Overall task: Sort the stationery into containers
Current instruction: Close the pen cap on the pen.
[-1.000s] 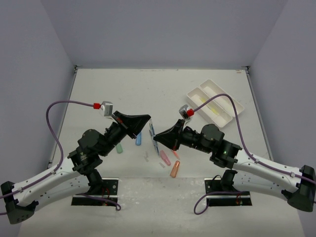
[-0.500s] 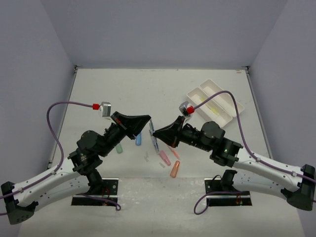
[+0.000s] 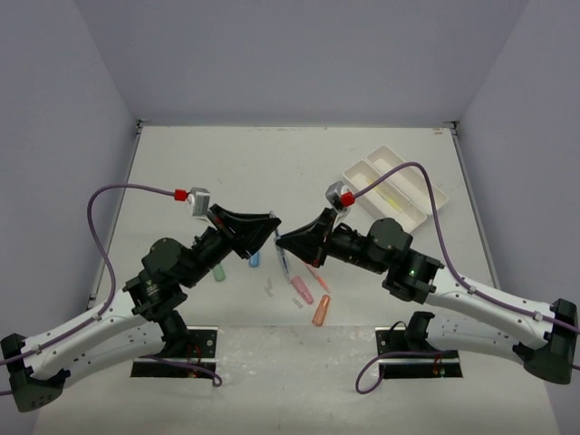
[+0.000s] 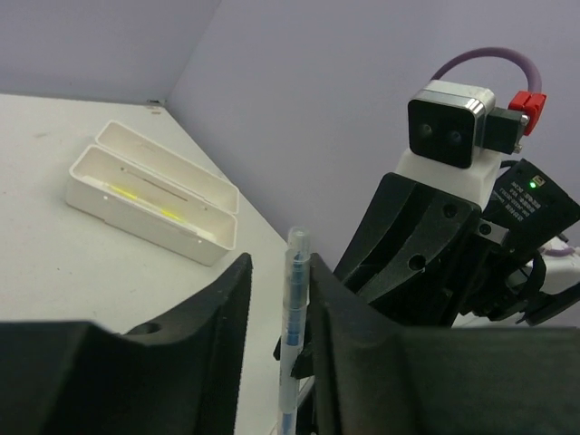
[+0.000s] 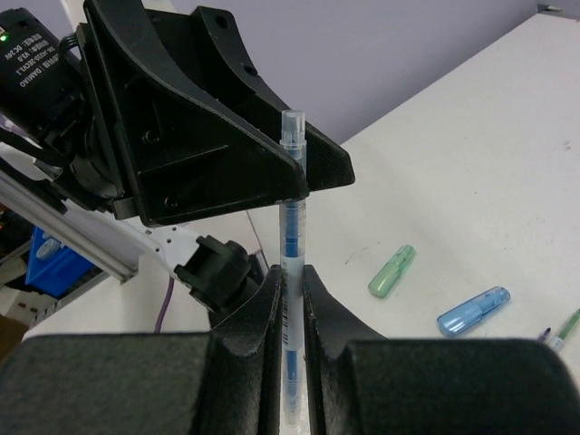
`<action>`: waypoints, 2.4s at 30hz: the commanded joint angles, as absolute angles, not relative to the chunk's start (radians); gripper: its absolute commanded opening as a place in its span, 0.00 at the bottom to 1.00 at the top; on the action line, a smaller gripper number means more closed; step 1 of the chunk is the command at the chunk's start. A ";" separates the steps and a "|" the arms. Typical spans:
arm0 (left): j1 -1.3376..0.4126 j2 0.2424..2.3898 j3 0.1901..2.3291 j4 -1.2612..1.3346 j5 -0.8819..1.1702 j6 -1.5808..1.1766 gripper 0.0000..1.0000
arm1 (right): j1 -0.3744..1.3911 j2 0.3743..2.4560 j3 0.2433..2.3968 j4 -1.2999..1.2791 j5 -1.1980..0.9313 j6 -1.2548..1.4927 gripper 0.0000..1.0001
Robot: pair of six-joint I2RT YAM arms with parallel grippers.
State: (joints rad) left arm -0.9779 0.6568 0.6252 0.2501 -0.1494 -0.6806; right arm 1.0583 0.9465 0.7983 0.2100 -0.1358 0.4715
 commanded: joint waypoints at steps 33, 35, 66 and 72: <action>-0.980 0.715 0.769 0.228 0.034 -0.540 0.58 | 1.058 1.047 0.869 0.285 -0.322 0.463 0.00; -0.980 0.713 0.788 0.203 0.017 -0.516 0.64 | 1.058 1.045 0.868 0.273 -0.315 0.459 0.00; -0.982 0.779 0.809 0.142 0.085 -0.594 0.00 | 1.037 1.064 1.098 0.115 -0.179 0.333 0.00; -0.985 0.757 0.691 0.196 0.130 -0.671 0.00 | 0.898 1.145 1.328 0.078 -0.263 0.328 0.00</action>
